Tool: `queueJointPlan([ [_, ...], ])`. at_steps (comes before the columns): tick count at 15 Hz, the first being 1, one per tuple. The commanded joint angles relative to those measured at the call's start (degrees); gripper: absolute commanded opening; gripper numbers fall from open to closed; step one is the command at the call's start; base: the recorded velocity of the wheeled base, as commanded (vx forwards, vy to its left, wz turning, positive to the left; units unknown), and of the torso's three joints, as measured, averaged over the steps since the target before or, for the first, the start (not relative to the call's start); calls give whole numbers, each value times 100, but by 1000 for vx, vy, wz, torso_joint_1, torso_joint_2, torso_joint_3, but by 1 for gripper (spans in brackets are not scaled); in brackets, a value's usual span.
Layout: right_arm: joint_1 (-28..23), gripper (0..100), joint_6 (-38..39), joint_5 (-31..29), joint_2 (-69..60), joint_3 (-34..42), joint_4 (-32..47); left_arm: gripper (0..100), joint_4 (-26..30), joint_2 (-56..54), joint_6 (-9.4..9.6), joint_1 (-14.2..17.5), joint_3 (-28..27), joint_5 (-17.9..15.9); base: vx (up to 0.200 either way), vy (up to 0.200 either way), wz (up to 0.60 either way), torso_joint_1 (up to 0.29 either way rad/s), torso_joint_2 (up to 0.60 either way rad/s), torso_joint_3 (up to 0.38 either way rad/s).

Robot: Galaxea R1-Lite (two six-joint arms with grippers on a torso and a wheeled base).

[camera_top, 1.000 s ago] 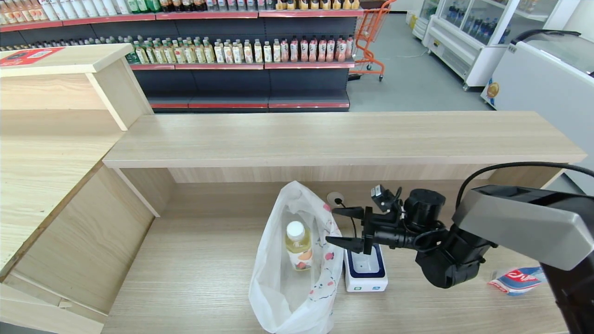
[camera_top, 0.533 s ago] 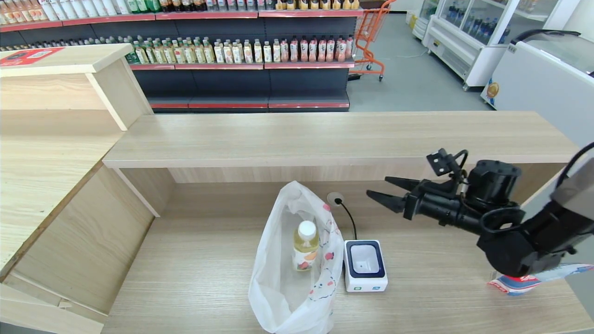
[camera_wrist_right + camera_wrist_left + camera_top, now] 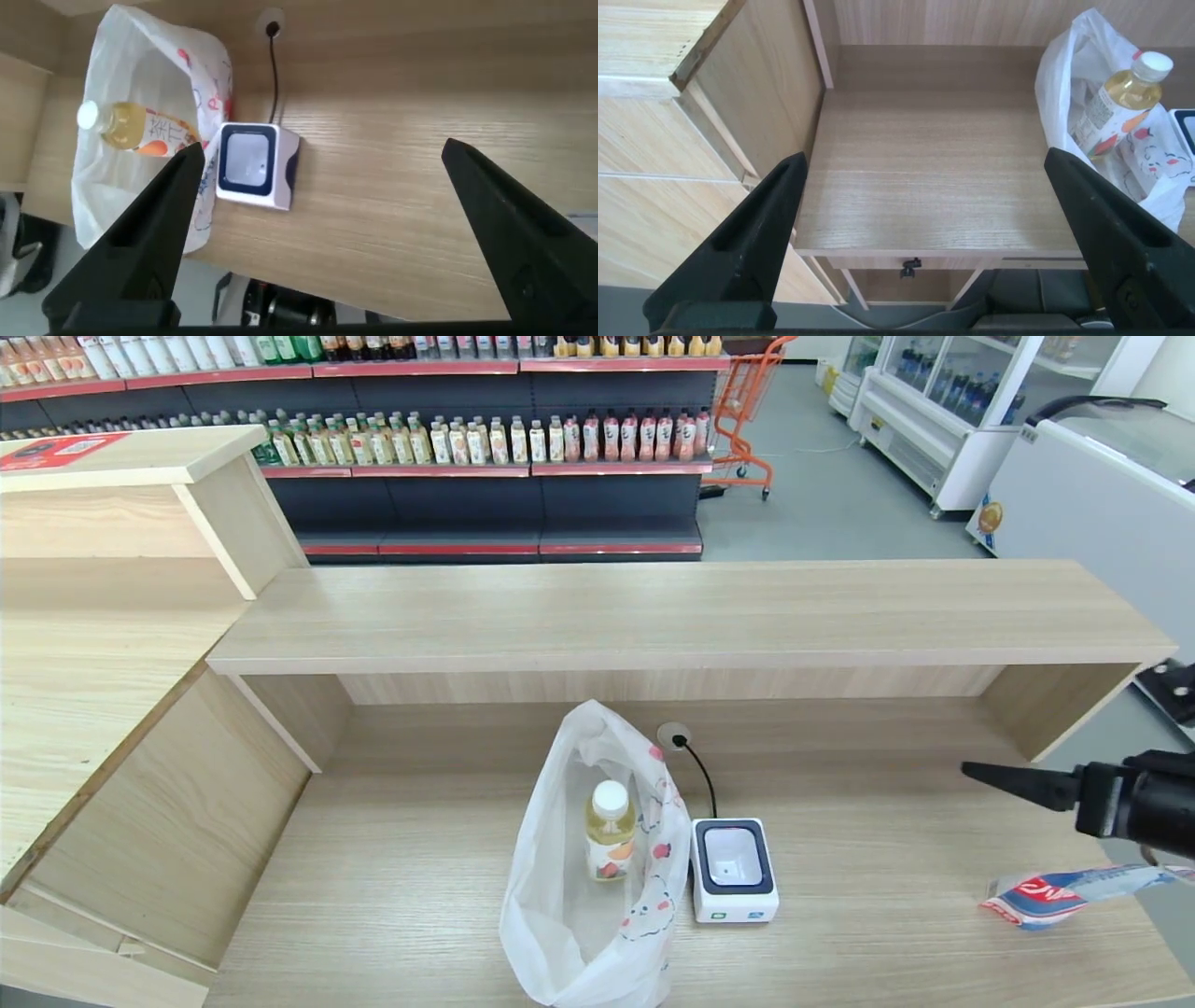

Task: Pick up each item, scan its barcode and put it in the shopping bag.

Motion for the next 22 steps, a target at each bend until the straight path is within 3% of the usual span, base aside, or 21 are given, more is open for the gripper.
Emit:
queueJointPlan([
  [1, -361, 100, -7, 1, -557, 70, 52, 100, -1, -2, -5, 1, 0, -1, 0, 0, 0, 0, 0, 0],
  [14, -458, 100, -7, -8, -733, 571, 60, 100, -1, -2, -5, 1, 0, -1, -15, 0, 0, 0, 0, 0],
  [22, -467, 100, 1, -16, -733, 615, 69, 100, -1, -2, 13, 1, 0, 7, 0, -200, 0, -1, 2, 7],
])
